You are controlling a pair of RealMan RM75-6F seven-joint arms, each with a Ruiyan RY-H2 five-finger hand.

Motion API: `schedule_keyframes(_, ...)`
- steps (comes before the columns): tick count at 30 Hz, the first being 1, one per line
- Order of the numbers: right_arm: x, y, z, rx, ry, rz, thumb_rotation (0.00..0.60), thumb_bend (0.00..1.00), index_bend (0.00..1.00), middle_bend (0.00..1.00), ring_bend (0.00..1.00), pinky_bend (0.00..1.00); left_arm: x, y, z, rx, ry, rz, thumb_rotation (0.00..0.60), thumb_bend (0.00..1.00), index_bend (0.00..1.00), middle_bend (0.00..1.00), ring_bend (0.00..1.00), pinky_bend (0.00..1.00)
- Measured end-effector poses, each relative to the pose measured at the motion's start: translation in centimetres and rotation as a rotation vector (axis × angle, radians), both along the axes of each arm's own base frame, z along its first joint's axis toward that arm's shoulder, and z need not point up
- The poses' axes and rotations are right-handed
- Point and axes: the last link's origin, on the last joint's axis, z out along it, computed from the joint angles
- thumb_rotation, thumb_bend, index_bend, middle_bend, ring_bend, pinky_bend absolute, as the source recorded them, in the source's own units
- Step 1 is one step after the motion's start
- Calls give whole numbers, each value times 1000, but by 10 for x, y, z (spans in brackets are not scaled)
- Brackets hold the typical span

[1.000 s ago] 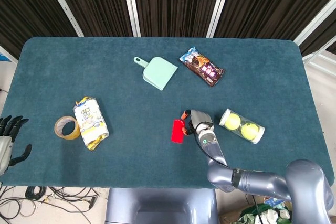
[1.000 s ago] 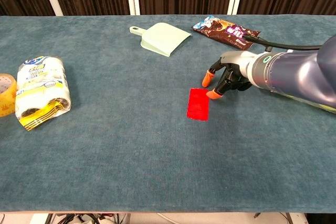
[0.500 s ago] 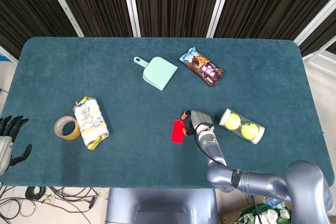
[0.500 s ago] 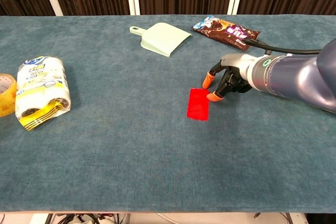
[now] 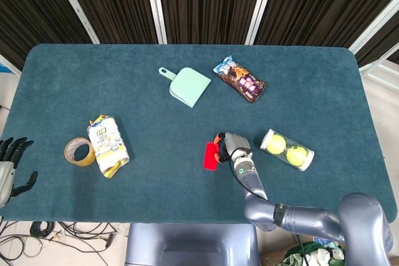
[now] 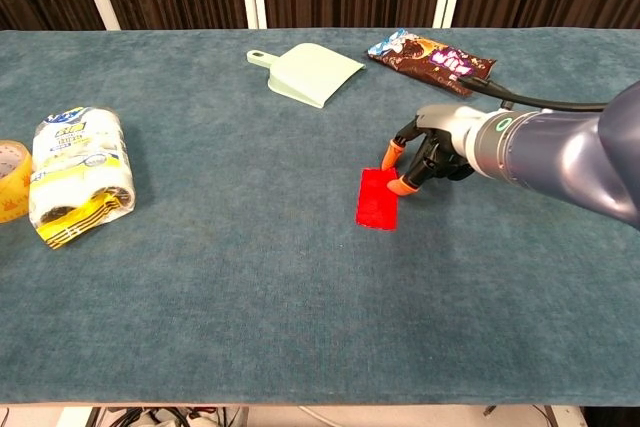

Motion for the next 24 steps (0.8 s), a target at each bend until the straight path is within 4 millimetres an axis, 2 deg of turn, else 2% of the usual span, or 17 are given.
schedule_keyframes(15, -3, -2, -10, -55, 25, -19, 600, 286, 512, 949, 995, 1000, -1, 0, 0, 3, 2, 9, 600, 375, 155, 98, 8, 64)
schedule_keyframes(24, -2, -2, -12, -54, 20, -19, 600, 286, 532, 949, 996, 1000, -1, 0, 0, 2, 3, 14, 600, 375, 158, 96, 8, 67)
